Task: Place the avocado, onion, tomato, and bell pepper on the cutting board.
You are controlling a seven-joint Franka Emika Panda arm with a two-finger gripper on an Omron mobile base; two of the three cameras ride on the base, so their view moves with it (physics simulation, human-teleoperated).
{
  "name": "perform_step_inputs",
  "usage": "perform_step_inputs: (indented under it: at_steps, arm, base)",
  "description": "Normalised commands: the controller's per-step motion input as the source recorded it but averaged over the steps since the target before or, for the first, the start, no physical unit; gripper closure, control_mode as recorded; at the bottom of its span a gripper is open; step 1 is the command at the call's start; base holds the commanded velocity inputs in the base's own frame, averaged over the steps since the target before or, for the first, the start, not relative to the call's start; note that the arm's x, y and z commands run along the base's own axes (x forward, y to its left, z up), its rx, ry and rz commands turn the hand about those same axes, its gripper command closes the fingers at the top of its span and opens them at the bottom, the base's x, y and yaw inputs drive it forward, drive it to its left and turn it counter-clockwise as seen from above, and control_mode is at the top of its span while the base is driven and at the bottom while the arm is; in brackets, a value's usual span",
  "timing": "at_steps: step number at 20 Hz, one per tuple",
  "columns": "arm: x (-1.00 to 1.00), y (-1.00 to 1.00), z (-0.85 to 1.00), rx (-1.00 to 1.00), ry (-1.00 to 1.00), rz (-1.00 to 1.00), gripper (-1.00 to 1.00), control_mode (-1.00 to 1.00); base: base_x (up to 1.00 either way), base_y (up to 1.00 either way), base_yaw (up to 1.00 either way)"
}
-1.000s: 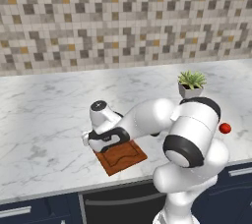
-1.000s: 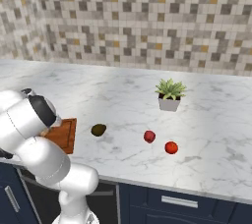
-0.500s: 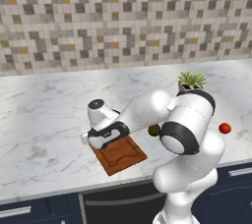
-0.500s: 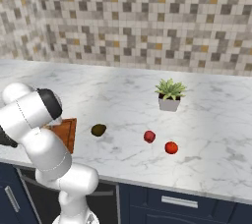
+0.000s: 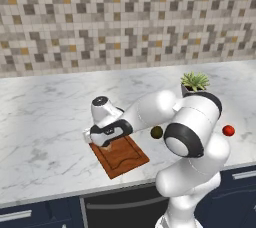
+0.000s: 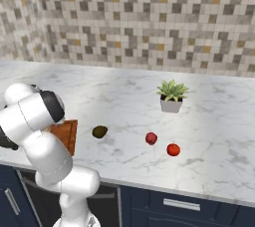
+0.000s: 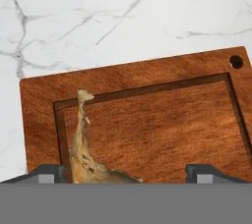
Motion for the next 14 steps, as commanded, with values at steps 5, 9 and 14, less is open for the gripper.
perform_step_inputs:
  at_steps: [5,9,14]
  arm:
    - [0.00,-0.03,0.32,0.02,-0.01,0.00,-1.00,-1.00]
    - [-0.02,0.00,0.68,0.03,-0.04,0.00,-1.00,-1.00]
    - [-0.15,-0.11,0.76,0.03,-0.05,0.00,-1.00,-1.00]
  base:
    - [0.00,0.00,0.00]
    - [0.00,0.00,0.00]
    - [0.00,0.00,0.00]
